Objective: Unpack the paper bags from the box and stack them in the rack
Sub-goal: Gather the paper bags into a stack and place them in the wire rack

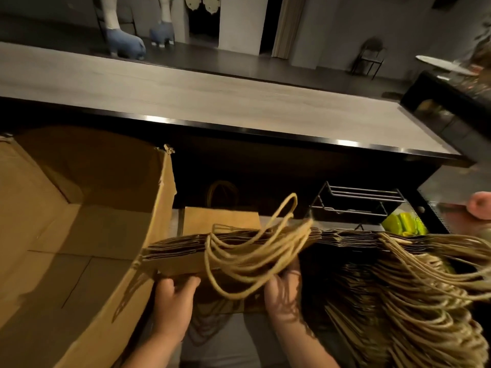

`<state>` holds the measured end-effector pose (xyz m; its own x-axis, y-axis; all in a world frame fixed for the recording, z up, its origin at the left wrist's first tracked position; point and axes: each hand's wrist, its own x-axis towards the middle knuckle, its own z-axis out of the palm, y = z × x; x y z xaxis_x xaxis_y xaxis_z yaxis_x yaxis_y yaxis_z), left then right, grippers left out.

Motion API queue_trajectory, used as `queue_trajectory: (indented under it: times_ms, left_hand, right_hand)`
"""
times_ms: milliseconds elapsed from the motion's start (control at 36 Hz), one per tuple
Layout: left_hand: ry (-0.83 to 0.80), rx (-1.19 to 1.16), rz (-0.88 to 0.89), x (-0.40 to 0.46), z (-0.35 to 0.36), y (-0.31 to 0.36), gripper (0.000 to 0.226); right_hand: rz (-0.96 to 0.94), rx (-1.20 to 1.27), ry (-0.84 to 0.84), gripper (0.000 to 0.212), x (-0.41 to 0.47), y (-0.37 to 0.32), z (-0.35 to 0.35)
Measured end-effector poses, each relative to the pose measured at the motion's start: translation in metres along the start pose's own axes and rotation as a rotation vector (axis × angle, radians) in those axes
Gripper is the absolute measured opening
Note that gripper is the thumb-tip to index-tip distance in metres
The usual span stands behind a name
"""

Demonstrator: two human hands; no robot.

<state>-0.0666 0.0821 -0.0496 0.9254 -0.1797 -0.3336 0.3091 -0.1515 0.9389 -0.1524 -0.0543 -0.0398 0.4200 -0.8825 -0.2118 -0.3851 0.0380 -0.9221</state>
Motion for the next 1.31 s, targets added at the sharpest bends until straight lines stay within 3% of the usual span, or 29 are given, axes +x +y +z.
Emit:
queue_trajectory:
  times_ms: [56,139,194,222,278,417,611,750,833,1028,1139,1306]
  left_hand:
    - [-0.01,0.019,0.043,-0.005,0.0,0.009,0.006]
    - [0.052,0.035,0.075,-0.011,0.002,0.025,0.012]
    - [0.044,0.003,0.175,-0.018,0.005,0.042,0.013]
    - [0.041,-0.012,0.239,-0.022,0.008,0.054,0.024]
    - [0.051,-0.063,0.343,-0.031,0.011,0.079,0.04]
    - [0.044,-0.188,0.449,-0.046,0.017,0.136,0.052]
    - [-0.069,-0.328,0.589,-0.054,0.029,0.204,0.053]
    - [-0.153,-0.342,0.603,-0.055,0.063,0.22,0.039]
    - [-0.181,-0.311,0.595,-0.059,0.093,0.217,0.039]
    - [-0.348,-0.262,0.522,-0.061,0.147,0.197,0.028]
    - [-0.443,-0.2,0.491,-0.064,0.169,0.182,0.028]
    - [-0.552,0.111,0.524,-0.059,0.177,0.151,0.027]
  right_hand:
    - [-0.013,-0.025,0.02,0.057,-0.003,-0.011,-0.002]
    - [-0.062,-0.019,0.034,0.072,-0.015,-0.039,-0.011]
    - [-0.165,0.032,-0.002,0.045,-0.019,-0.058,-0.023]
    - [-0.2,0.074,-0.032,0.032,-0.019,-0.069,-0.03]
    - [-0.24,0.132,-0.102,0.029,-0.02,-0.089,-0.043]
    - [-0.317,0.227,-0.188,0.024,-0.028,-0.133,-0.07]
    - [-0.421,0.151,-0.288,0.026,-0.045,-0.196,-0.124]
    - [-0.464,0.043,-0.25,0.025,-0.018,-0.221,-0.16]
    - [-0.455,-0.028,-0.213,0.037,0.007,-0.224,-0.185]
    - [-0.335,-0.187,-0.311,0.064,0.053,-0.206,-0.235]
    - [-0.336,-0.226,-0.319,0.058,0.074,-0.186,-0.257]
    - [-0.365,-0.284,-0.309,0.049,0.107,-0.141,-0.278]
